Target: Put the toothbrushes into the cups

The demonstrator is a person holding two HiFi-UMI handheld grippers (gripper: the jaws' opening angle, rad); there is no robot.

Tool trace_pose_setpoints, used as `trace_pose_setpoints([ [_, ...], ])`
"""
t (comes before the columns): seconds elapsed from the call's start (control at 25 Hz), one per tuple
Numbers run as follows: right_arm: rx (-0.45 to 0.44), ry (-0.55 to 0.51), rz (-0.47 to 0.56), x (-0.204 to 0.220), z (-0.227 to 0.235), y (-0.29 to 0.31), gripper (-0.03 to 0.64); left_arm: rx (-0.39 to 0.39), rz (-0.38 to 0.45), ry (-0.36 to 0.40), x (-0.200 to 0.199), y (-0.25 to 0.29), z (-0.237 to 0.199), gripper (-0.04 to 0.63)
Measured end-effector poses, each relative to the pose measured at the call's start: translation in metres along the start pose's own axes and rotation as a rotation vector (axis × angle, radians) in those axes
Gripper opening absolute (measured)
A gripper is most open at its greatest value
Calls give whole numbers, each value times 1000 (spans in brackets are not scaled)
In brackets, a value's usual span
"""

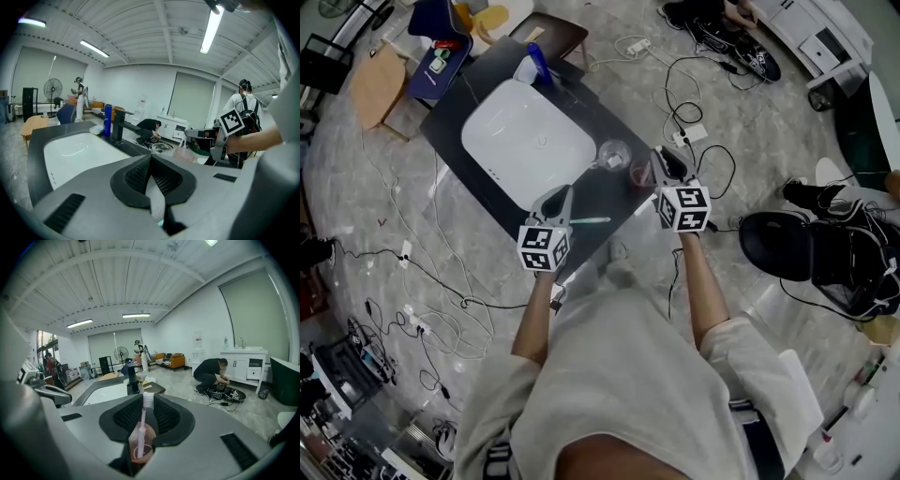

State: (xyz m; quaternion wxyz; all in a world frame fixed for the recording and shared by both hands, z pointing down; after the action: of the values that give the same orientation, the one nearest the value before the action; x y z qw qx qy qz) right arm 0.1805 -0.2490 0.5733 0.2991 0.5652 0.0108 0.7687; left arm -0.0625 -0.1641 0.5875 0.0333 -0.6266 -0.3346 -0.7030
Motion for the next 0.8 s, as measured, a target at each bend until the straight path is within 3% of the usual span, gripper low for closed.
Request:
trace_pose_setpoints([
  [0.36,46,43,2,0,24,-12,106,9,3,7,-3,2,7,26],
  [0.52,33,57,0,1,26,-17,164,8,3,8,-4,2,9,26],
  [0.8,18,38,10,-3,21,-27,183,0,17,1,-5,1,11,26],
])
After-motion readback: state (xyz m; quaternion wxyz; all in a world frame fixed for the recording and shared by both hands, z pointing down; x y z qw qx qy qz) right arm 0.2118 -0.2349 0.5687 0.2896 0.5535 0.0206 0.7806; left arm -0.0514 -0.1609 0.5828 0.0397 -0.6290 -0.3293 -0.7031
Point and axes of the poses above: the fingertips, and each gripper's own axes: y forward along the fingers, z to its right, x out of its underside, the point moved 5 cm from there along -y, backward along the fingers, and after that the axes turned 14 degrees about y, right-handed, at the moved point
